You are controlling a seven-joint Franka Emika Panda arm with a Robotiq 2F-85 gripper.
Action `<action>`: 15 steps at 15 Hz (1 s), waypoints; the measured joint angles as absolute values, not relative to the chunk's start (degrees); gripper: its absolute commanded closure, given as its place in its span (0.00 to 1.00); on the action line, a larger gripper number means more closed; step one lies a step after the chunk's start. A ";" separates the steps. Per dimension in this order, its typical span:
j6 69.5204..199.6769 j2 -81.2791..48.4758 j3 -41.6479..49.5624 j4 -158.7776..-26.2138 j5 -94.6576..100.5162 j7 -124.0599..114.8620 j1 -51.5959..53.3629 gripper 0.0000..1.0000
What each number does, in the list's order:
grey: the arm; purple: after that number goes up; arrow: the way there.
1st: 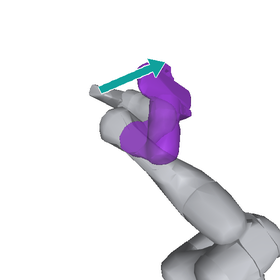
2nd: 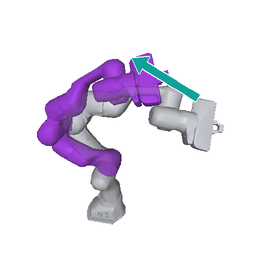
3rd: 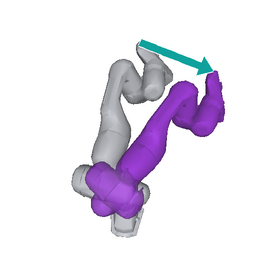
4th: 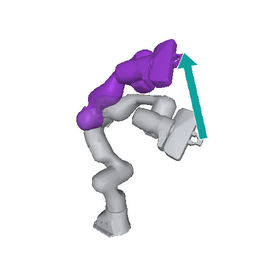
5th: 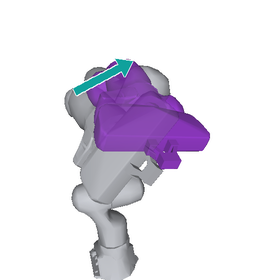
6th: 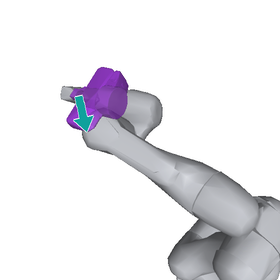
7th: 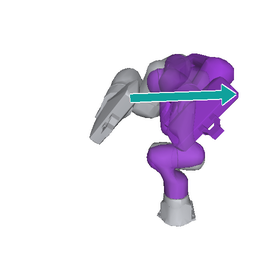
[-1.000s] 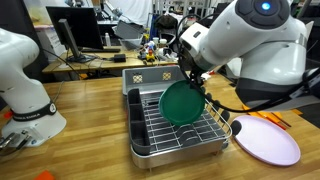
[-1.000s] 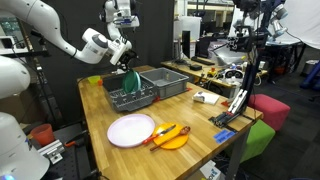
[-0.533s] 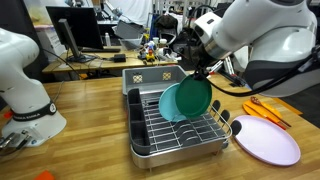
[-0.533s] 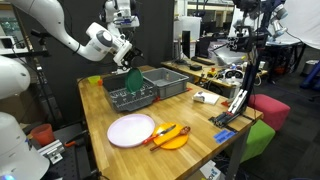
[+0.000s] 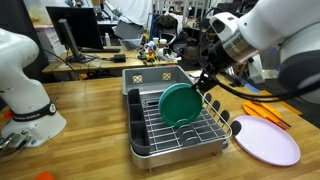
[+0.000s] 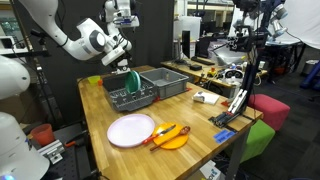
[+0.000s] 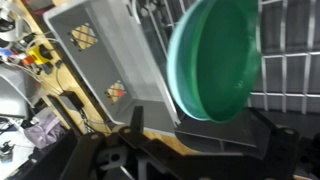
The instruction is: Put the dark green plate on the dish drainer in front of the light blue plate
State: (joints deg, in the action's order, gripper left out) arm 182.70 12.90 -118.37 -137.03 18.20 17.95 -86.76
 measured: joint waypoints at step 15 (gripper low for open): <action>181.70 8.32 -113.42 -141.82 18.17 6.98 -65.73 0.00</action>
